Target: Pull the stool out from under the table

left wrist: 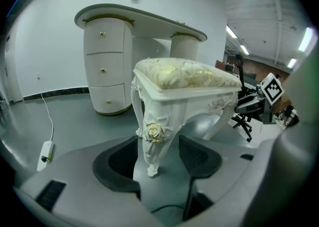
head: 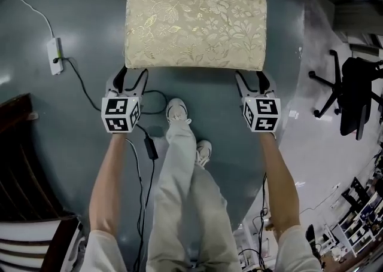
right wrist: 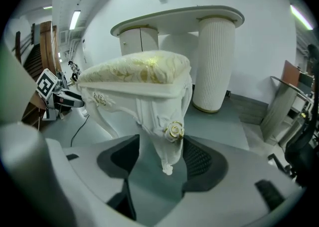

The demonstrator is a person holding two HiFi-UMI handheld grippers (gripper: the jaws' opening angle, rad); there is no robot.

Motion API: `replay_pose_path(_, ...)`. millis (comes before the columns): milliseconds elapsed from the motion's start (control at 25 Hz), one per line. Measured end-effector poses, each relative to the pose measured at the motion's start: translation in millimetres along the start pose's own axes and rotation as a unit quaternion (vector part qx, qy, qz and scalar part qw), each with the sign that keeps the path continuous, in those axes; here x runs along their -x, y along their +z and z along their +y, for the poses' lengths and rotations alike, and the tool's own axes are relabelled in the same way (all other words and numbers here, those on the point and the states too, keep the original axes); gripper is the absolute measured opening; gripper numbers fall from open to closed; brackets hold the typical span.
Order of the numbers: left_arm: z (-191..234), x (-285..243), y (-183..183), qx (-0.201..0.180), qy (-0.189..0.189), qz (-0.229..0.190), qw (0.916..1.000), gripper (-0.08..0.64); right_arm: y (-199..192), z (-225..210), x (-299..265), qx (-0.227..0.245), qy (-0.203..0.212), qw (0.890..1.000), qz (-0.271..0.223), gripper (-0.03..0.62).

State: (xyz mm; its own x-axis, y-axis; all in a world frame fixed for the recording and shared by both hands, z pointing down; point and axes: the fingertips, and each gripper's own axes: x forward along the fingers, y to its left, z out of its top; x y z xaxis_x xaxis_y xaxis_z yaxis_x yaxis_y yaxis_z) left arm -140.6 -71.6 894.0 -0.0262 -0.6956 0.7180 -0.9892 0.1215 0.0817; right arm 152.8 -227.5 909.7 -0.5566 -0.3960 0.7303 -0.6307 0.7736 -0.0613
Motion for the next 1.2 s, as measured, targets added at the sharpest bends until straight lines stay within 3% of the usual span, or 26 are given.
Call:
replay_pose_path(280, -19, 63, 45, 0.009, 0.006, -0.006, 0.9999, 0.247, 33, 5, 66, -0.007, -0.002, 1.000, -0.009, 0.224)
replay_pose_path(480, -47, 114, 70, 0.007, 0.002, 0.005, 1.0000, 0.137, 75, 7, 119, -0.009, -0.008, 1.000, -0.020, 0.152)
replay_pose_path(720, -76, 168, 116, 0.023, -0.005, 0.011, 0.9997, 0.033, 126, 6, 180, -0.011, -0.014, 0.999, -0.030, -0.003)
replay_pose_path(1200, -129, 263, 273, -0.007, -0.062, -0.036, 0.9974, 0.011, 227, 8, 312, -0.032, -0.027, 0.998, -0.056, -0.003)
